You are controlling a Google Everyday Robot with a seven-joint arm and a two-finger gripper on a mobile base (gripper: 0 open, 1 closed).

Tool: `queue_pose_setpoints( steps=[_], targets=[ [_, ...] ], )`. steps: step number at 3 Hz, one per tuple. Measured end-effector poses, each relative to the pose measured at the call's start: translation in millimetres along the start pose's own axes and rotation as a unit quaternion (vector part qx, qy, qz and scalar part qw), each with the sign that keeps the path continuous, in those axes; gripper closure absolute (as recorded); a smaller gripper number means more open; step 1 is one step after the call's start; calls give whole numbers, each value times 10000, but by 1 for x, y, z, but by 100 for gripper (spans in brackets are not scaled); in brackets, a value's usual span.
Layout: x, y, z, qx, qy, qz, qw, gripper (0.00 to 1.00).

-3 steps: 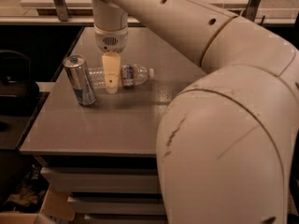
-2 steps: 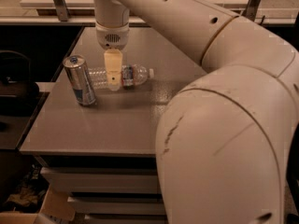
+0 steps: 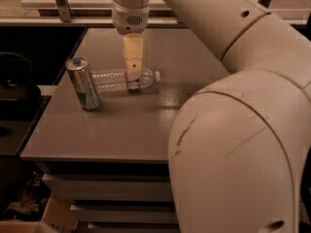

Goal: Move water bottle near redbull can

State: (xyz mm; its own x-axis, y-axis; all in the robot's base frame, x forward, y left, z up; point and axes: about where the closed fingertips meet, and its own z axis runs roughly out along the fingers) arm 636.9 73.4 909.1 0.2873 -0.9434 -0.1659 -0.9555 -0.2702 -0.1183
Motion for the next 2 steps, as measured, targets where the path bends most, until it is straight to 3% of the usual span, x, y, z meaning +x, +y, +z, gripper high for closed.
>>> queue_pose_setpoints(
  steps=[2],
  targets=[
    [18, 8, -32, 207, -132, -702, 9972, 0]
  ],
)
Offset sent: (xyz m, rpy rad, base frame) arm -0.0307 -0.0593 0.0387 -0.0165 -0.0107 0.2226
